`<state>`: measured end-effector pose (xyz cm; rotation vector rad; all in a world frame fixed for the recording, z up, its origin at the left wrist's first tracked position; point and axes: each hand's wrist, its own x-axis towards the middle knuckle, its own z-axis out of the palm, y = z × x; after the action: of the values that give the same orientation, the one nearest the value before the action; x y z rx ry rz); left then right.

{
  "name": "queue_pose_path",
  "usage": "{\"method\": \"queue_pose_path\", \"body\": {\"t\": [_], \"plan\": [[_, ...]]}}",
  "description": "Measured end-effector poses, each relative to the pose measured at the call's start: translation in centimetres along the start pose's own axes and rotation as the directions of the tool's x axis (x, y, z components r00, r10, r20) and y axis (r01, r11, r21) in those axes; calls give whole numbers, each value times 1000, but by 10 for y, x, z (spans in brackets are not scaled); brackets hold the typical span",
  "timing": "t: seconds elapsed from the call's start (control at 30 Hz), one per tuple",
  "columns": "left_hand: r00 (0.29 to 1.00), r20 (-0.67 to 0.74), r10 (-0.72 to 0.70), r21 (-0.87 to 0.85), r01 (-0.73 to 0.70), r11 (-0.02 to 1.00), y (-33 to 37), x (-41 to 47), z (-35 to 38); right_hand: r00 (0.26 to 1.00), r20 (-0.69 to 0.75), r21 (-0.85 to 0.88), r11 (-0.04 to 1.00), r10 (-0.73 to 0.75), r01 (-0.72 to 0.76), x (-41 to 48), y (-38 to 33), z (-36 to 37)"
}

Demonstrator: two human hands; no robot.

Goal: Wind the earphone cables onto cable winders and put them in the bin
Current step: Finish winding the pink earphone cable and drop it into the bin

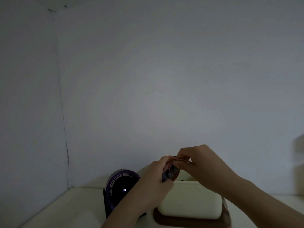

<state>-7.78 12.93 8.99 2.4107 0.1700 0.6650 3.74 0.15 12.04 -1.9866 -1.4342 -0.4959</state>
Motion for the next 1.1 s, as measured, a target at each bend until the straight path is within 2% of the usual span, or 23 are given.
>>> {"method": "queue_pose_path", "body": {"t": [0.1,0.2,0.33,0.4,0.47,0.57,0.63,0.7,0.8,0.97,1.1], "plan": [[999,-18,-29,22,29,999,-2,2,2,998,-46,-50,998,-31,28,1,-4,7],[998,-45,-49,49,52,997,0,3,3,996,-88,-6,1000,-31,31,2,-5,11],[988,-144,-48,63,58,996,2,4,10,991,-124,203,979,57,-31,1,-6,12],[979,-198,-58,60,71,996,4,3,13,990,-94,268,960,107,-78,1,-6,12],[970,-238,-51,57,67,996,6,1,16,983,-48,390,910,176,-144,2,-6,13],[965,-262,-23,91,48,995,12,-1,19,956,41,624,740,292,-253,4,-6,12],[957,-289,-15,131,54,990,16,0,20,946,61,691,671,318,-270,6,-7,11],[946,-324,-20,143,70,987,18,1,21,949,39,684,685,311,-253,7,-9,10],[942,-335,-8,134,55,989,16,3,21,968,-21,624,759,252,-184,9,-11,10],[946,-323,-15,41,30,999,11,3,20,988,-150,433,901,38,31,10,-8,11],[948,-318,-14,-5,13,1000,8,5,17,965,-219,278,939,-145,204,9,-6,13]]}}
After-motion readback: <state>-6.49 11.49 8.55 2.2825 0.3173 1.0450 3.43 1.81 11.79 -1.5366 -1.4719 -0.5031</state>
